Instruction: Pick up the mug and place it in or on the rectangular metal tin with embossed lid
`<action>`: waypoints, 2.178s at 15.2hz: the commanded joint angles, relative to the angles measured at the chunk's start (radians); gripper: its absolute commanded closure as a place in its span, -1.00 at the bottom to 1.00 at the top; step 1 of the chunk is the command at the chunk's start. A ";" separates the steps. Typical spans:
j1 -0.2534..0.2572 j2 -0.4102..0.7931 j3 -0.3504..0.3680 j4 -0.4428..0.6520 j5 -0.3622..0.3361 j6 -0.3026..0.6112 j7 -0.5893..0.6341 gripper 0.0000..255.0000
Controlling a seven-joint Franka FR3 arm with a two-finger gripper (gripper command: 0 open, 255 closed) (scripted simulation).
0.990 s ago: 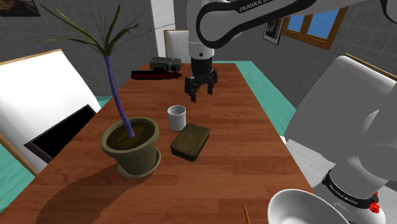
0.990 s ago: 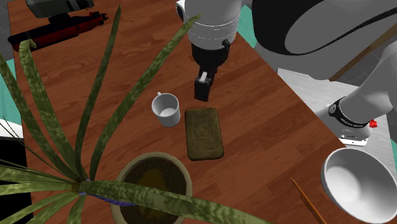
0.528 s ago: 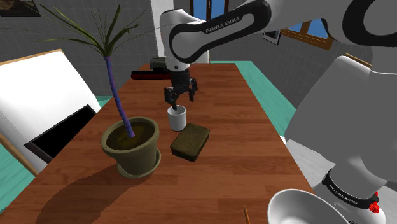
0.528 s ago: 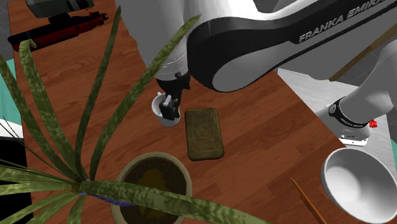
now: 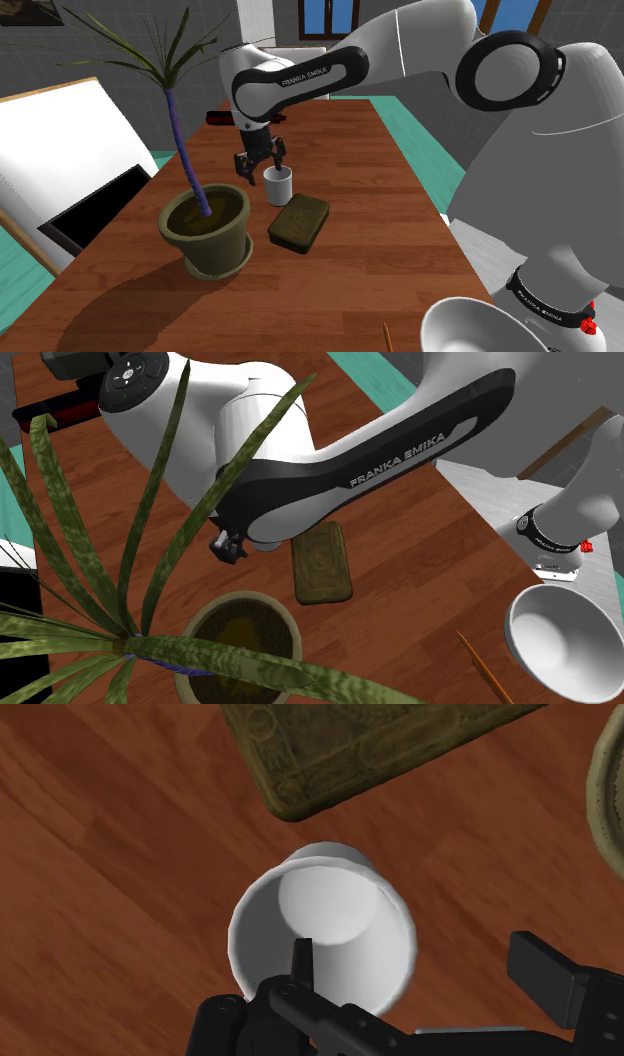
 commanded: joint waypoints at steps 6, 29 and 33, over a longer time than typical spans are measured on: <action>-0.006 0.014 -0.005 -0.066 -0.008 0.079 0.008 -1.00; -0.004 -0.007 0.000 -0.019 0.000 0.012 0.000 1.00; -0.001 -0.017 0.002 0.019 0.004 -0.035 -0.005 1.00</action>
